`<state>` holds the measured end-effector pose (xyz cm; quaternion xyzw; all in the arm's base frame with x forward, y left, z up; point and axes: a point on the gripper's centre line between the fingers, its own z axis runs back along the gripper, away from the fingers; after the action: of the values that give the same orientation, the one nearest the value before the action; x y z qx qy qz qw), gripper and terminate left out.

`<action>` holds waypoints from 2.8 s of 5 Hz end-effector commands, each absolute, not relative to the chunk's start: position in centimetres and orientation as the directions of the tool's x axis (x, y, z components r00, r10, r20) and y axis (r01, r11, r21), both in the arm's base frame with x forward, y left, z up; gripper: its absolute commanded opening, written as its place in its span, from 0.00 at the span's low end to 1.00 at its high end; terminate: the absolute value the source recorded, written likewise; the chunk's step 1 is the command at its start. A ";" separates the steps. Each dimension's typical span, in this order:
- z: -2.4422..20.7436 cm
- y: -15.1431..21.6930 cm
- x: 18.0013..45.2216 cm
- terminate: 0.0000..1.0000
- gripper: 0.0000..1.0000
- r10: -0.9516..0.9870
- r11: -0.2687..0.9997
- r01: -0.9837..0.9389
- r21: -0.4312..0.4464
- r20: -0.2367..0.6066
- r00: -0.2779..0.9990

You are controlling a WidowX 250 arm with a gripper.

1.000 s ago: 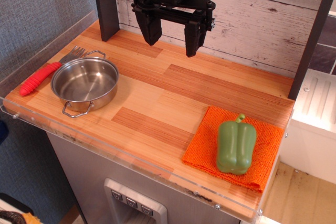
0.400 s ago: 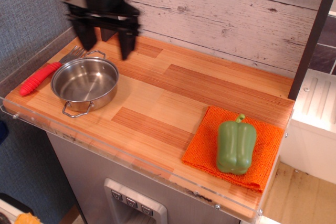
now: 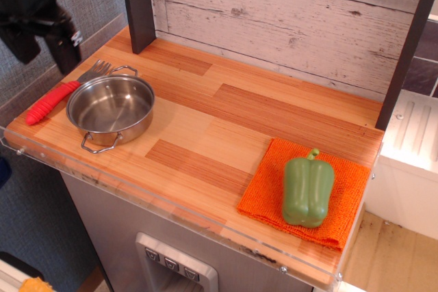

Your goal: Place the spoon near the top-left corner of the cloth.

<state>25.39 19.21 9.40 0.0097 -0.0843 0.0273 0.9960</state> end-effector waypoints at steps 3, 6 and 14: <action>6.2 23.3 28.2 0.00 1.00 -0.006 1.000 0.008 -0.016 0.172 0.985; 4.2 22.5 28.5 0.00 1.00 0.001 1.000 -0.002 0.006 0.113 0.994; 7.2 20.0 26.8 0.00 0.00 0.220 0.970 -0.229 0.080 0.109 0.970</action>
<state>26.34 19.79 5.73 0.0341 -0.0277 0.1183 0.9920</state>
